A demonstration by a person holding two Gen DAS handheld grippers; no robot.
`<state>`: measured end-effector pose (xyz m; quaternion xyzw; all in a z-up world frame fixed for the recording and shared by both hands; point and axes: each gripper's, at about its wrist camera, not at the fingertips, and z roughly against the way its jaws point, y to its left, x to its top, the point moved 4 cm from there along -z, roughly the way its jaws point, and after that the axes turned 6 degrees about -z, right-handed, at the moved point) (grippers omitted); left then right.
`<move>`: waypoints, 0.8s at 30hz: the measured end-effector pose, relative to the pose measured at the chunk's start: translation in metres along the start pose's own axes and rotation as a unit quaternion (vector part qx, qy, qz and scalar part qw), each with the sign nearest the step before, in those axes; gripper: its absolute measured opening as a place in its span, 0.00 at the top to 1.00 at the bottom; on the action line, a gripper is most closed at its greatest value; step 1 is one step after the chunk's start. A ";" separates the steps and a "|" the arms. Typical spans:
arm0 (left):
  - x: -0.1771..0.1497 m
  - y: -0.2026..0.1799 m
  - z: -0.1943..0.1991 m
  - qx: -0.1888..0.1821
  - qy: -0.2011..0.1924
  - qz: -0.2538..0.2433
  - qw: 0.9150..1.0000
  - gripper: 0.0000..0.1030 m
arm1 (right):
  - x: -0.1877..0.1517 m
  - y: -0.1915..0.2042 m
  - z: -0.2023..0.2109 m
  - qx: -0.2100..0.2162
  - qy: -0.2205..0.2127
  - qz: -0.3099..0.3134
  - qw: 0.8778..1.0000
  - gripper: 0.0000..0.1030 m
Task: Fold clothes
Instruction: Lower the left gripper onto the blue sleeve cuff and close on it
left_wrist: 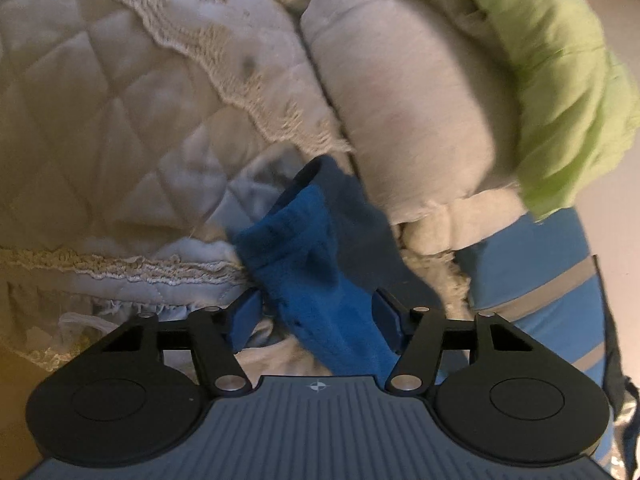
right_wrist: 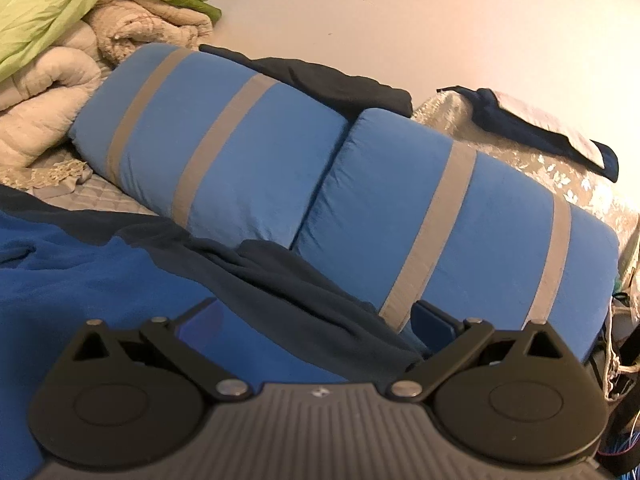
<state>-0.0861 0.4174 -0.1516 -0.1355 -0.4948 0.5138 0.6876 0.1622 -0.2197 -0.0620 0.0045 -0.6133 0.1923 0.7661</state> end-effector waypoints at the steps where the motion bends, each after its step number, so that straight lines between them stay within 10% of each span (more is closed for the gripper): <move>1: 0.000 0.000 -0.001 0.001 -0.001 -0.001 1.000 0.66 | 0.000 0.000 0.000 -0.001 0.000 0.000 1.000 0.00; 3: 0.000 0.000 0.001 0.017 -0.007 0.002 1.000 0.84 | -0.001 0.000 -0.001 -0.001 0.000 0.003 1.000 0.00; 10: 0.005 -0.029 0.023 0.075 -0.051 -0.044 0.995 0.90 | -0.005 0.009 -0.004 0.004 0.008 0.026 1.000 0.00; 24: 0.026 -0.123 0.049 0.039 -0.095 -0.204 0.974 0.89 | -0.008 0.018 -0.005 0.021 0.014 0.047 0.999 0.00</move>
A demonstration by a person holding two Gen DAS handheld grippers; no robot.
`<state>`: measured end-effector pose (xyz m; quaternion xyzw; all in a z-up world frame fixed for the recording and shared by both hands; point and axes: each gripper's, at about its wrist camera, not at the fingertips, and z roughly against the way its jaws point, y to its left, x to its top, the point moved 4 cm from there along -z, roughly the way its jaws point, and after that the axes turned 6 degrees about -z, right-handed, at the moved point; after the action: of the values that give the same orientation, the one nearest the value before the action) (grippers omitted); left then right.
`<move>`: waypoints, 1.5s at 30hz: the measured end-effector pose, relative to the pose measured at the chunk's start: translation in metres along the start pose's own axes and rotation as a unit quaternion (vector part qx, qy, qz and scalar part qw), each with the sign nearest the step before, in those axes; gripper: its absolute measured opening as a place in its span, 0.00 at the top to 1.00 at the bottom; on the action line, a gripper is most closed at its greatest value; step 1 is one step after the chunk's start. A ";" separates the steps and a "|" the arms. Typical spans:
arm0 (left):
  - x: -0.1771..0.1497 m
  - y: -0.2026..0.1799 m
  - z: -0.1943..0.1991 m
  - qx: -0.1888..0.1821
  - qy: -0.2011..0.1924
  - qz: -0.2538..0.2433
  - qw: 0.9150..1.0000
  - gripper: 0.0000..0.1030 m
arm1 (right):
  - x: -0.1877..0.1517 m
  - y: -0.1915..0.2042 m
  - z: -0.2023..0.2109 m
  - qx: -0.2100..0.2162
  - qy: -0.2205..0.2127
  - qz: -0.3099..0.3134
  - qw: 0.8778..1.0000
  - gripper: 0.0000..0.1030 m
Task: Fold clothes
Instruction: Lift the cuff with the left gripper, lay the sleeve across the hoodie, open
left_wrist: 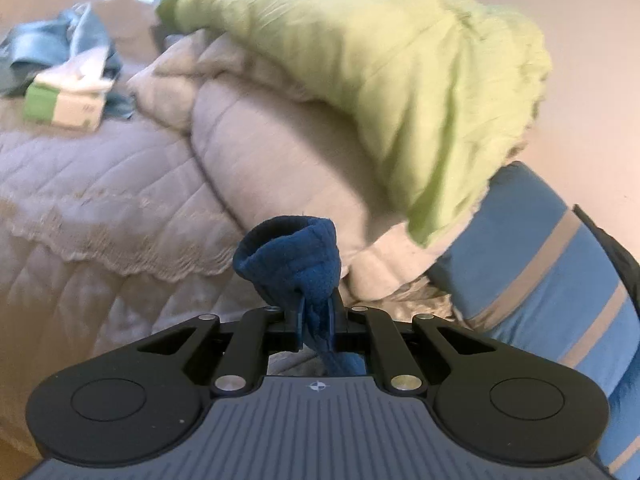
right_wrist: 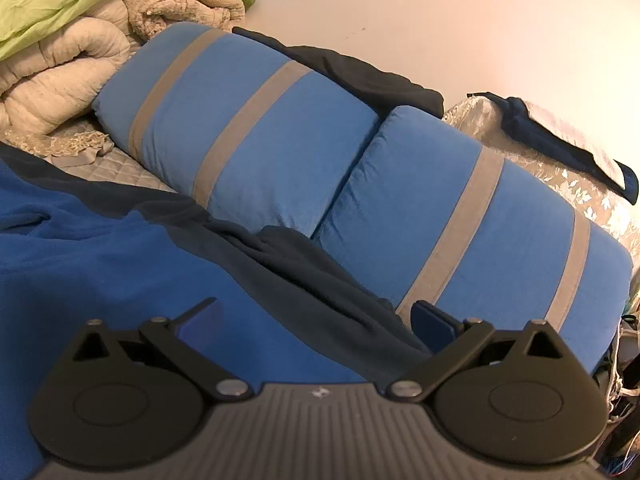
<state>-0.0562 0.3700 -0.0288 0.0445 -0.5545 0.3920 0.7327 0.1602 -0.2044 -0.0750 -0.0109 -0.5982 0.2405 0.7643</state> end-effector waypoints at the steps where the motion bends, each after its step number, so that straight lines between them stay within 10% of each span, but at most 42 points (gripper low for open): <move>1: 0.003 -0.004 0.001 -0.003 -0.003 -0.007 1.000 0.89 | 0.000 0.000 0.000 0.000 0.000 0.000 1.000 0.00; 25: 0.024 -0.129 0.026 -0.096 -0.064 -0.124 0.986 0.90 | -0.001 0.013 0.002 0.028 0.006 0.012 1.000 0.00; 45: -0.007 -0.287 0.018 -0.240 -0.023 -0.253 0.937 0.92 | -0.007 0.000 -0.006 0.091 0.067 -0.062 0.992 0.00</move>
<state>0.1085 0.1596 0.0778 0.0156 -0.6192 0.0478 0.7836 0.1641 -0.2051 -0.0829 0.0797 -0.5210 0.2448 0.8138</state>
